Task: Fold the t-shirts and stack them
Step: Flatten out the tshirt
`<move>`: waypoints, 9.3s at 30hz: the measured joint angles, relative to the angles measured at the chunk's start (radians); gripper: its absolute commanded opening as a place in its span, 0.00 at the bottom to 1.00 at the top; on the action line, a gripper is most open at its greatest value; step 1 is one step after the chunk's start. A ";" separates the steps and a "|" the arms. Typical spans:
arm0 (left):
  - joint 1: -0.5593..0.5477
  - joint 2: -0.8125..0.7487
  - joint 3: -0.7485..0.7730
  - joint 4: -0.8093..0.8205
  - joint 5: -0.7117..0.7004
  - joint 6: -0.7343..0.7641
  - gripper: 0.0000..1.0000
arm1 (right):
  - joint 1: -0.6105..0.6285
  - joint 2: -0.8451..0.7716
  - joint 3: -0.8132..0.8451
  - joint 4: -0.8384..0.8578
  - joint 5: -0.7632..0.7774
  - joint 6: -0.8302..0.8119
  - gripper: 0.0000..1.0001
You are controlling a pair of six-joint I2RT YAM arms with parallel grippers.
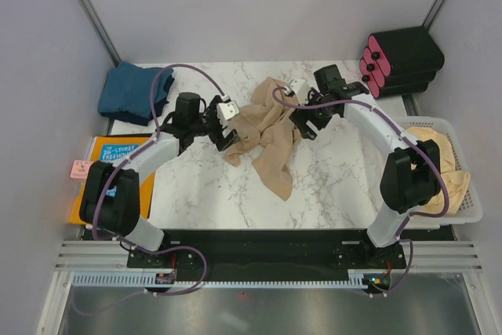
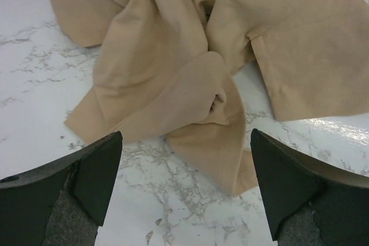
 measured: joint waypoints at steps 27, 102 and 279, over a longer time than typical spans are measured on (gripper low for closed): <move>-0.092 0.253 0.137 0.037 -0.021 0.049 1.00 | -0.003 0.173 0.021 0.134 -0.229 0.085 0.70; -0.136 0.389 0.369 -0.221 -0.233 -0.004 0.02 | 0.018 0.253 0.076 0.219 -0.158 0.071 0.00; 0.251 -0.340 0.189 -0.084 -0.251 0.607 0.02 | -0.203 -0.130 0.263 0.153 0.173 -0.486 0.00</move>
